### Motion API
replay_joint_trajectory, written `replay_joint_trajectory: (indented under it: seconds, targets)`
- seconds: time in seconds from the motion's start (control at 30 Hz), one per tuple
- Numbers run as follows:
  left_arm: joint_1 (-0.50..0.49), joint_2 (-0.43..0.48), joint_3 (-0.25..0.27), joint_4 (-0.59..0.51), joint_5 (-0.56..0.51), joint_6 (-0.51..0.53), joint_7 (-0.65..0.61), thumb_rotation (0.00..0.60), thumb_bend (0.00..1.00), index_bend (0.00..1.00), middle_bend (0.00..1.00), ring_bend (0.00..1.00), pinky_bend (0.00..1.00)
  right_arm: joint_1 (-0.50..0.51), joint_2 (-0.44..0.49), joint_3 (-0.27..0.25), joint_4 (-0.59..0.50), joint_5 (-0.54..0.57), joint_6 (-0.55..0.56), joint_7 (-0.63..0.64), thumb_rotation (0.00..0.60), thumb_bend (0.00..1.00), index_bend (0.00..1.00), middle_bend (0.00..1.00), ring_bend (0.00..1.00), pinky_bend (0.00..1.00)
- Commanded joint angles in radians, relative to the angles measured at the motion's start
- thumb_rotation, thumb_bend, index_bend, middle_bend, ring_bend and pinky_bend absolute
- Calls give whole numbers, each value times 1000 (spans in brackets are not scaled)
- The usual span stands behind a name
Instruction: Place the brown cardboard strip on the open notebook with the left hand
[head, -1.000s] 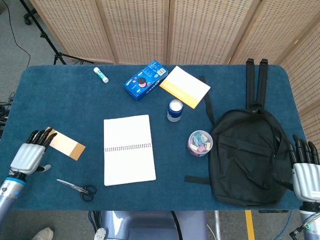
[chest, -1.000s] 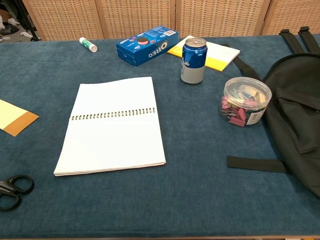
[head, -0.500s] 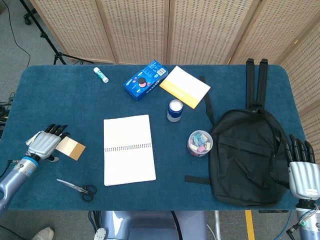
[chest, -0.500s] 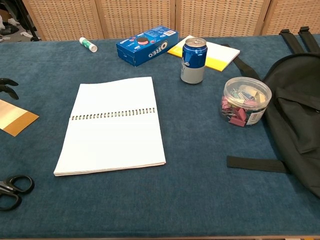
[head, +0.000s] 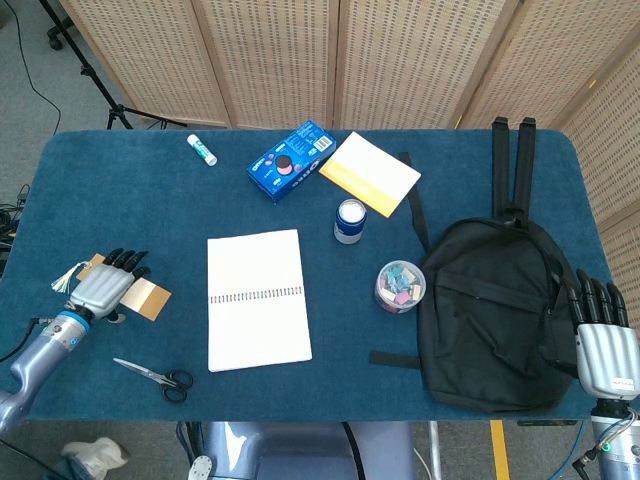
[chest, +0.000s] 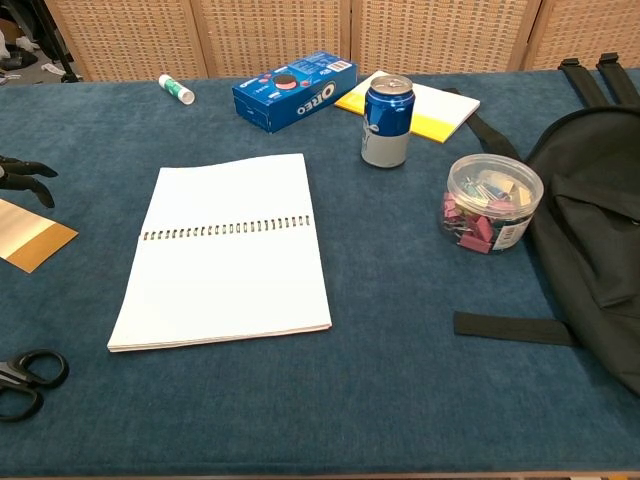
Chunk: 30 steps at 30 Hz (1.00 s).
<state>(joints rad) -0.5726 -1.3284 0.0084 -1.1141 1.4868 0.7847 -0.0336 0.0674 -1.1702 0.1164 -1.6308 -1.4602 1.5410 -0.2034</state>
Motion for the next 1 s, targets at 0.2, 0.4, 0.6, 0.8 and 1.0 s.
replay_joint_trajectory:
  seconds: [0.2, 0.4, 0.6, 0.8, 1.0]
  targets:
    - [-13, -3, -2, -23, -45, -34, 41, 600, 110, 270, 0, 0, 0, 0, 0, 1, 0, 4, -1, 0, 600, 0, 0, 0, 0, 0]
    - [-9, -6, -4, -34, -65, -24, 43, 600, 158, 491, 0, 0, 0, 2, 1, 0, -1, 5, -5, 3, 600, 0, 0, 0, 0, 0]
    - [-5, -3, 1, -44, -65, -9, 38, 600, 189, 589, 0, 0, 0, 1, 1, -1, -2, 3, -4, 5, 600, 0, 0, 0, 0, 0]
    - [0, 13, 1, -80, -61, 23, 34, 600, 188, 591, 0, 0, 0, -1, 6, 0, -7, 3, 0, 14, 600, 0, 0, 0, 0, 0]
    - [5, 58, -11, -173, -70, 61, 53, 600, 192, 598, 0, 0, 0, -1, 12, 0, -10, 2, 0, 23, 600, 0, 0, 0, 0, 0]
